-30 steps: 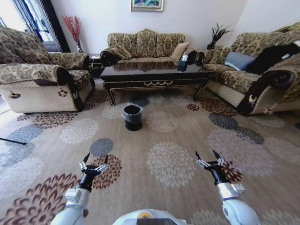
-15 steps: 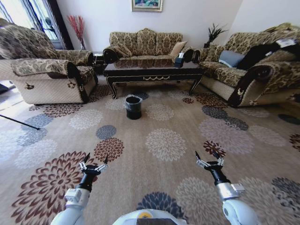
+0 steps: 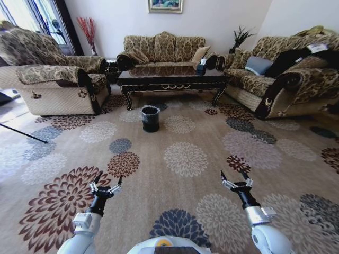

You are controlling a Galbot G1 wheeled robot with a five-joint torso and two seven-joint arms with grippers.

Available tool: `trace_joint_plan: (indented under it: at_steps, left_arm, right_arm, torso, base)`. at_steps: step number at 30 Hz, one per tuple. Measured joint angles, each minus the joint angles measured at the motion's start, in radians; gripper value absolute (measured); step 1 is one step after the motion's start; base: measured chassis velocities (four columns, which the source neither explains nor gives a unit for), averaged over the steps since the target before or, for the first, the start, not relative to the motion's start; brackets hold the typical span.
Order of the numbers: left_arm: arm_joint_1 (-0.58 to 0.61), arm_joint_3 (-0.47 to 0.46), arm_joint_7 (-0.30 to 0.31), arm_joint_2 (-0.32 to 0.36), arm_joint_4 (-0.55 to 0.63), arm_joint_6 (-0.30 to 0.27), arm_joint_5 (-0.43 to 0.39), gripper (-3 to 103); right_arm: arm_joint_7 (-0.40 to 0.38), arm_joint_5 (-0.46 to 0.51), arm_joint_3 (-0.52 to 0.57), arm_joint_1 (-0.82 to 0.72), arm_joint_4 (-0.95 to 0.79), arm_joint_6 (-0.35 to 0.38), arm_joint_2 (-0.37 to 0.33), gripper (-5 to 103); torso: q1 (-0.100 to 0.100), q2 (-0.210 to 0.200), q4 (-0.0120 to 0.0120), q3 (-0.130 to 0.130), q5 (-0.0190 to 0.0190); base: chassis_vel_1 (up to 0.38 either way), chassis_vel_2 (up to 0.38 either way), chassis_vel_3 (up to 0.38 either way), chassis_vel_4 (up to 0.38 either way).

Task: Move to the front of the table and pick up the trash from the floor, then place it into the trash bin.

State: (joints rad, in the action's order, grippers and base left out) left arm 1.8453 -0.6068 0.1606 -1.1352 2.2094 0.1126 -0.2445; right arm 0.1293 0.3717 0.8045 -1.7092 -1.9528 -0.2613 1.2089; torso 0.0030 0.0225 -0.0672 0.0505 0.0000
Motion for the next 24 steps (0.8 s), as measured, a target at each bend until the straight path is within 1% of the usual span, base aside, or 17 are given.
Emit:
trace_joint_plan:
  at_steps: [2,5,8,11,13,16,18,19,21,23,24]
  left_arm:
    - [0.000,0.000,0.000,0.000,0.000,0.000,0.000,100]
    - [0.000,0.000,0.000,0.000,0.000,0.000,0.000,100]
    - [0.000,0.000,0.000,0.000,0.000,0.000,0.000,100]
    - [0.000,0.000,0.000,0.000,0.000,0.000,0.000,100]
    - [0.000,0.000,0.000,0.000,0.000,0.000,0.000,100]
    - [0.000,0.000,0.000,0.000,0.000,0.000,0.000,100]
    - [0.000,0.000,0.000,0.000,0.000,0.000,0.000,100]
    - [0.000,0.000,0.000,0.000,0.000,0.000,0.000,100]
    - [0.000,0.000,0.000,0.000,0.000,0.000,0.000,100]
    - [0.000,0.000,0.000,0.000,0.000,0.000,0.000,100]
    - [0.000,0.000,0.000,0.000,0.000,0.000,0.000,100]
  right_arm:
    - [0.000,0.000,0.000,0.000,0.000,0.000,0.000,100]
    - [0.000,0.000,0.000,0.001,0.000,0.000,0.000,100]
    - [0.000,0.000,0.000,0.001,0.000,0.000,0.000,100]
    - [0.000,0.000,0.000,0.000,0.000,0.000,0.000,100]
    - [0.000,0.000,0.000,0.000,0.000,0.000,0.000,100]
    - [0.000,0.000,0.000,0.000,0.000,0.000,0.000,100]
    - [0.000,0.000,0.000,0.000,0.000,0.000,0.000,100]
    - [0.000,0.000,0.000,0.000,0.000,0.000,0.000,100]
    - [0.000,0.000,0.000,0.000,0.000,0.000,0.000,100]
    - [0.000,0.000,0.000,0.000,0.000,0.000,0.000,100]
    - [0.000,0.000,0.000,0.000,0.000,0.000,0.000,100]
  torso:
    - [0.000,0.004,0.0000,0.004,0.0000]
    - [0.001,0.021,0.0001,0.020,0.0000]
    - [0.001,0.029,0.0000,0.028,0.0000]
    - [0.004,0.046,0.0000,0.043,0.0000]
    - [0.004,0.050,0.0000,0.046,0.0000]
    - [0.006,0.067,0.0000,0.061,0.0000]
    - [0.007,0.070,0.0000,0.064,0.0000]
    - [0.008,0.079,0.0000,0.072,0.0000]
    - [0.010,0.088,0.0000,0.079,0.0000]
    - [0.011,0.091,0.0000,0.080,0.0000]
    - [0.013,0.099,0.0000,0.086,0.0000]
  base:
    - [0.000,0.000,0.000,0.000]
    - [0.000,0.000,0.000,0.000]
    - [0.000,0.000,0.000,0.000]
    - [0.000,0.000,0.000,0.000]
    - [0.000,0.000,0.000,0.000]
    - [0.000,0.000,0.000,0.000]
    - [0.000,0.000,0.000,0.000]
    - [0.000,0.000,0.000,0.000]
    - [0.000,0.000,0.000,0.000]
    - [0.000,0.000,0.000,0.000]
    - [0.000,0.000,0.000,0.000]
